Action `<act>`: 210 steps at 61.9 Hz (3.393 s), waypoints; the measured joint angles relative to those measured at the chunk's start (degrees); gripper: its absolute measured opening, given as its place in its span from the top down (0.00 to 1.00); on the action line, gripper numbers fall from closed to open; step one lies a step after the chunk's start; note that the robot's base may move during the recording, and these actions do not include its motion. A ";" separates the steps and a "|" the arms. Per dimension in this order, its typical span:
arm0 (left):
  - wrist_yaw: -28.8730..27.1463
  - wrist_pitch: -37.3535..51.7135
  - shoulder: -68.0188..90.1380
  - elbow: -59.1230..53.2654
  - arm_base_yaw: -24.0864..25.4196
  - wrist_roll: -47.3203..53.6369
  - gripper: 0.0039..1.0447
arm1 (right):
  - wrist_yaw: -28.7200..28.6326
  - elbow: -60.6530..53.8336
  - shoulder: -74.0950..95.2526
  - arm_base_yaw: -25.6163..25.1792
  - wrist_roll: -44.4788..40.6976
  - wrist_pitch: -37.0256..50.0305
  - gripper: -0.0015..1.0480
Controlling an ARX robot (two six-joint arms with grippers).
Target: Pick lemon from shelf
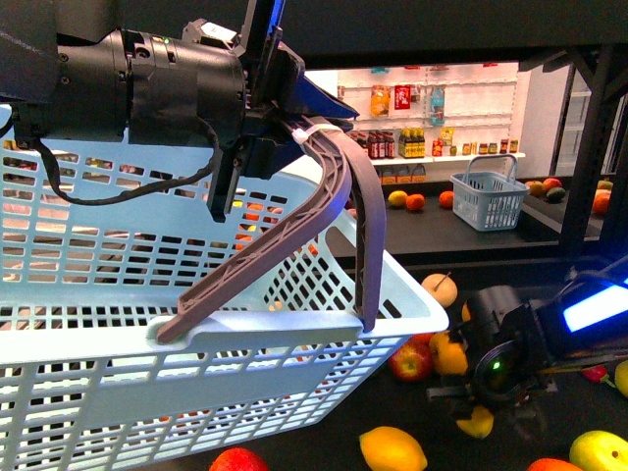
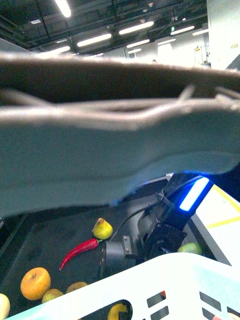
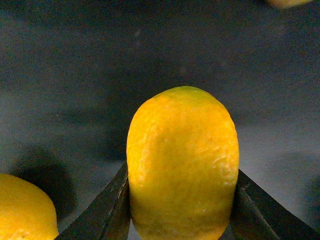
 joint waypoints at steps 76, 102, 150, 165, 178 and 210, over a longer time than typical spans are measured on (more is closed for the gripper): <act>0.00 0.00 0.00 0.00 0.00 0.00 0.94 | -26.84 -47.17 -58.12 10.34 17.53 15.26 0.58; -0.02 0.00 0.00 0.02 0.00 0.00 0.94 | -25.07 -47.30 -55.12 13.11 17.66 16.81 0.58; 0.02 -0.15 0.00 0.02 0.04 0.11 0.94 | -21.14 -43.74 -53.51 -3.61 12.17 26.32 0.07; 0.00 -0.15 0.00 0.02 0.04 0.13 0.94 | -23.74 -48.11 -44.44 -8.20 6.10 33.57 0.07; -0.02 -0.15 0.00 0.02 0.04 0.11 0.94 | -26.21 -52.26 -34.84 -7.69 0.61 40.92 0.07; -0.02 -0.15 0.00 0.02 0.04 0.11 0.94 | -33.38 -46.42 -16.74 0.76 -35.52 34.56 0.07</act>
